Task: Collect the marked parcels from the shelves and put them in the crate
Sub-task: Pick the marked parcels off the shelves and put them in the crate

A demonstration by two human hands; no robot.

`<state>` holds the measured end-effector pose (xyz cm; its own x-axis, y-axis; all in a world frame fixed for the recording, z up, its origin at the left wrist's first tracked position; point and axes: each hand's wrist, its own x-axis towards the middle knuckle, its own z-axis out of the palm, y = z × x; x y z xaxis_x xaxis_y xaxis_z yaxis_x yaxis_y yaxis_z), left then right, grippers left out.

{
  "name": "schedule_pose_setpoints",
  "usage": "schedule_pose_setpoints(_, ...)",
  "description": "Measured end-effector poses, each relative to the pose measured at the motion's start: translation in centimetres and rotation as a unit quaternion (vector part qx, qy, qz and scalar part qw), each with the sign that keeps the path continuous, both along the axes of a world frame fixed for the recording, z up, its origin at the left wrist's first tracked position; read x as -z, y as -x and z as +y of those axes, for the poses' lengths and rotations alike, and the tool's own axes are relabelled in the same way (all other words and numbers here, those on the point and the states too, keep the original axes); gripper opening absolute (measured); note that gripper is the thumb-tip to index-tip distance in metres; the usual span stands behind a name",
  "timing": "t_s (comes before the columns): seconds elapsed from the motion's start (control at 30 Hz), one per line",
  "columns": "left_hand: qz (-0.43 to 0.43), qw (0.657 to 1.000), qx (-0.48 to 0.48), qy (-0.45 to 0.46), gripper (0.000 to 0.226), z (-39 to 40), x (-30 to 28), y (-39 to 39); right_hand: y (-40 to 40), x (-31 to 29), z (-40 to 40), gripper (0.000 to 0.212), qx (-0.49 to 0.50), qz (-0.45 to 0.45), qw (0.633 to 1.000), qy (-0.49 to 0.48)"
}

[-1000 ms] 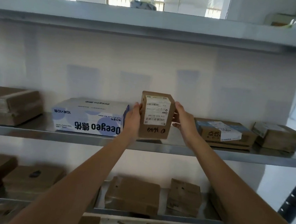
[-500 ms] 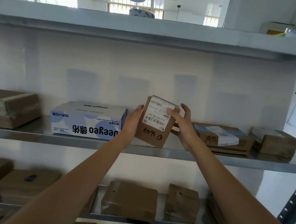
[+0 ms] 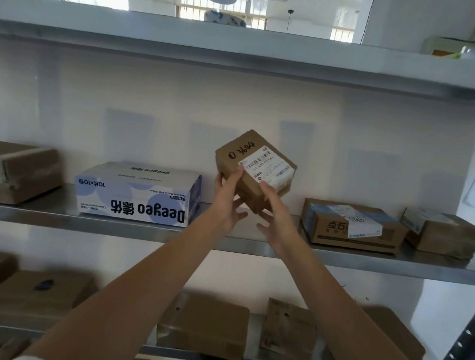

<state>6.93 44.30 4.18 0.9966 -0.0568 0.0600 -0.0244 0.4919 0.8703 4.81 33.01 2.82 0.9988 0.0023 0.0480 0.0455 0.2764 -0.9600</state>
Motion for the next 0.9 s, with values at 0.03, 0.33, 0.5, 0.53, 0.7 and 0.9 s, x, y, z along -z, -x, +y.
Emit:
schedule_pose_setpoints(0.03, 0.004, 1.0, 0.0, -0.007, 0.058, 0.2, -0.5, -0.2, 0.0, -0.1, -0.4, 0.113, 0.015, -0.012, 1.0, 0.009)
schedule_pose_setpoints(0.33, 0.123, 0.982, 0.04, -0.141, 0.071, 1.1, -1.7, -1.4, -0.1, -1.9, -4.0, 0.042, 0.095, -0.092, 0.984, 0.12)
schedule_pose_setpoints(0.5, 0.1, 0.979, 0.047, -0.17, 0.063, -0.2, -1.6, -0.8, -0.3, -1.9, -4.0, 0.039, 0.105, -0.052, 0.988, 0.097)
schedule_pose_setpoints(0.53, 0.076, 0.98, 0.046, -0.177, 0.057, -0.5, -1.6, -0.8, -0.3, -1.7, -4.1, 0.035, 0.103, -0.057, 0.99, 0.083)
schedule_pose_setpoints(0.7, -0.037, 0.977, 0.007, -0.208, 0.035, -1.4, -0.3, -1.0, -0.7, 0.5, -4.7, 0.034, 0.085, -0.101, 0.989, 0.066)
schedule_pose_setpoints(0.9, -0.033, 0.979, -0.003, -0.202, 0.04, -1.9, 1.4, -1.1, -1.4, 1.7, -5.3, 0.038, 0.097, -0.065, 0.99, 0.08)
